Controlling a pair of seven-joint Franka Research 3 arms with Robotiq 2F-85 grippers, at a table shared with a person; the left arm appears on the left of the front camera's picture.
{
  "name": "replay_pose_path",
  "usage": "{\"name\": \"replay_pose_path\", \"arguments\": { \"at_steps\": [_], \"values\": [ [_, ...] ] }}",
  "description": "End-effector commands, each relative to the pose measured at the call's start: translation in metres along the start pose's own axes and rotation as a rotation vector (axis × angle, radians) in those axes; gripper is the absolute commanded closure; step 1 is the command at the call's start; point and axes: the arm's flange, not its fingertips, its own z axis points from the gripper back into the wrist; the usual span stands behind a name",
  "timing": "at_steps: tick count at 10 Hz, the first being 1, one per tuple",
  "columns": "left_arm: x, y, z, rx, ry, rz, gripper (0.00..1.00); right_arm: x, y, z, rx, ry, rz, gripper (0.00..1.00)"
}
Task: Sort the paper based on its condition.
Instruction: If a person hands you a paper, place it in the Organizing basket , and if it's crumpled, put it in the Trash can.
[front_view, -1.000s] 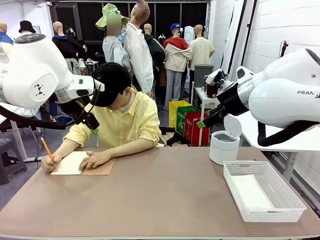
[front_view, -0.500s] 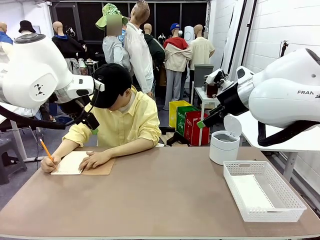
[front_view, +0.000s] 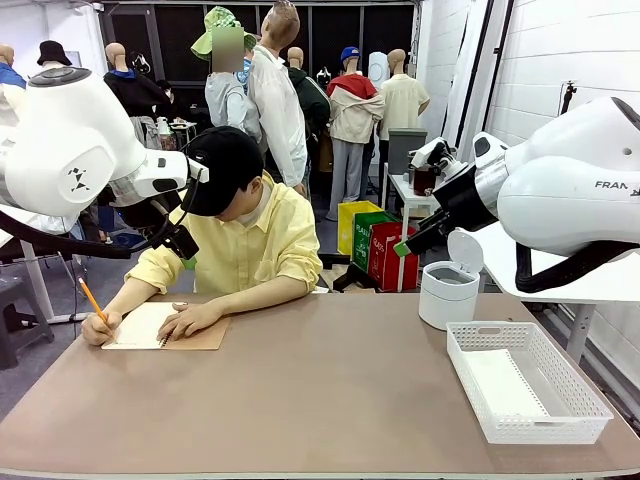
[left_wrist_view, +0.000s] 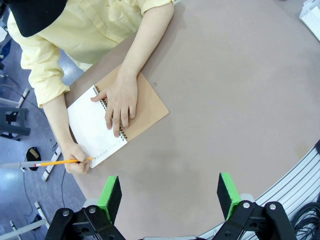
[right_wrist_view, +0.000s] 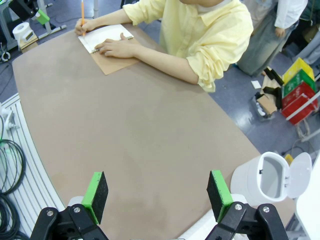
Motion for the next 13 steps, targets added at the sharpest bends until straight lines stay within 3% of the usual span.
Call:
{"name": "replay_pose_path", "arguments": {
  "at_steps": [1,13],
  "values": [
    [-0.0002,0.001,0.0006,0.0,-0.005,0.003,0.0,0.0003,0.0008,-0.0005,-0.005,0.003,0.002,0.0],
    [-0.0002,0.001,0.0006,0.0,-0.005,0.003,0.0,0.0003,0.0008,-0.0005,-0.005,0.003,0.002,0.0]
  ]
}}
